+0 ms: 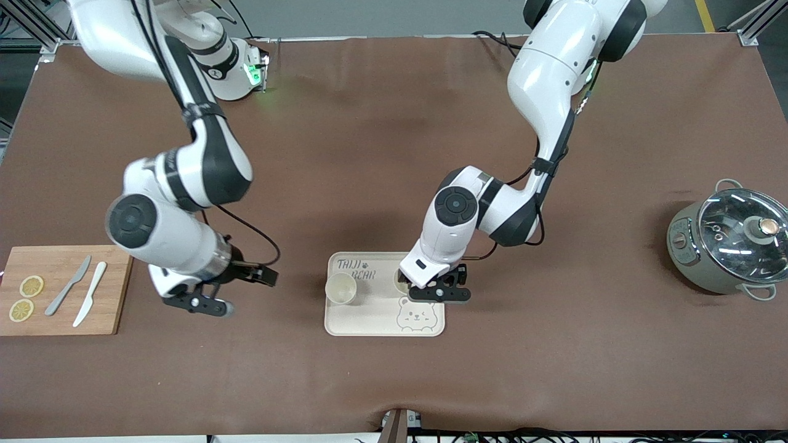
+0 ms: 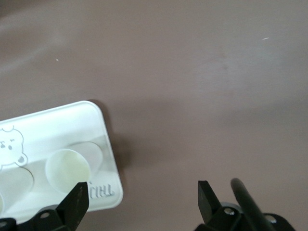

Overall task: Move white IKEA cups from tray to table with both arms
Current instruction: 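Lower both grippers around the two white cups and close them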

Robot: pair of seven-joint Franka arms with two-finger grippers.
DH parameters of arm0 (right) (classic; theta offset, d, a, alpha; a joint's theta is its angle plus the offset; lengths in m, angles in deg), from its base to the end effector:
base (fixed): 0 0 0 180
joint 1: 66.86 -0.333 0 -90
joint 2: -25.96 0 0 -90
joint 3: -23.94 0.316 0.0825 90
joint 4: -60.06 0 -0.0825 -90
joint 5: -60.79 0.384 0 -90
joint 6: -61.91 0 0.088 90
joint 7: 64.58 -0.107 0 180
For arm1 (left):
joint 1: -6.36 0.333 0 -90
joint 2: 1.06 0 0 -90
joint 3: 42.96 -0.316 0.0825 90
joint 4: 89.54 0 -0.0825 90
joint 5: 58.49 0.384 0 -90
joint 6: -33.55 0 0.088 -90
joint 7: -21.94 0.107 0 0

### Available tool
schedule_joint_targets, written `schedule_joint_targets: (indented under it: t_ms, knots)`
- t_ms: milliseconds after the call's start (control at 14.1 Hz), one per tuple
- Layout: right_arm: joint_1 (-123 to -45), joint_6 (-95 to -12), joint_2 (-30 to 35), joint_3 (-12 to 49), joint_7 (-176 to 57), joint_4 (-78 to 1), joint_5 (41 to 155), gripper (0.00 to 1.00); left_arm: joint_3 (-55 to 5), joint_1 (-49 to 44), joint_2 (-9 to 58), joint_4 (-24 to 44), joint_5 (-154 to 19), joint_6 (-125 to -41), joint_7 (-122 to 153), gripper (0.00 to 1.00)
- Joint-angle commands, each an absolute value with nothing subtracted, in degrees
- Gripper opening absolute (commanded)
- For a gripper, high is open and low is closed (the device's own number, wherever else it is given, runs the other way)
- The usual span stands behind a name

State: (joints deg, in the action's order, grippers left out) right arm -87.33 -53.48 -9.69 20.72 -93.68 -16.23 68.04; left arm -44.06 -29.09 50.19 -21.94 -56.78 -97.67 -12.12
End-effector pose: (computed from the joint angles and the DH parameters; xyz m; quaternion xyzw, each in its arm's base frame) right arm 0.6947 0.2330 0.3740 -0.9911 0.1226 -0.0117 0.0504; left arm 0.6443 -0.4452 0.2679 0.9939 -0.0155 0.1000 0.0446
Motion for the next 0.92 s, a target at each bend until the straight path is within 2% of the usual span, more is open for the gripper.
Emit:
schedule_joint_targets:
  t_ms: [0,354,849]
  knots:
    - [-89.2,-56.0,-14.8,20.3,-98.0,-12.1,68.7,1.0,-45.2,-30.6,50.7,-22.1,-56.7,-98.0,-12.9,1.0]
    - [-92.8,-59.2,-19.2,20.3,-101.2,-12.4,68.6,1.0,-45.2,-31.6,53.5,-22.1,-56.4,-98.0,-13.0,1.0]
    - [-95.8,-62.0,-22.0,20.2,-104.0,-12.5,67.3,1.0,-45.2,-31.2,53.8,-22.1,-56.3,-98.0,-12.7,1.0]
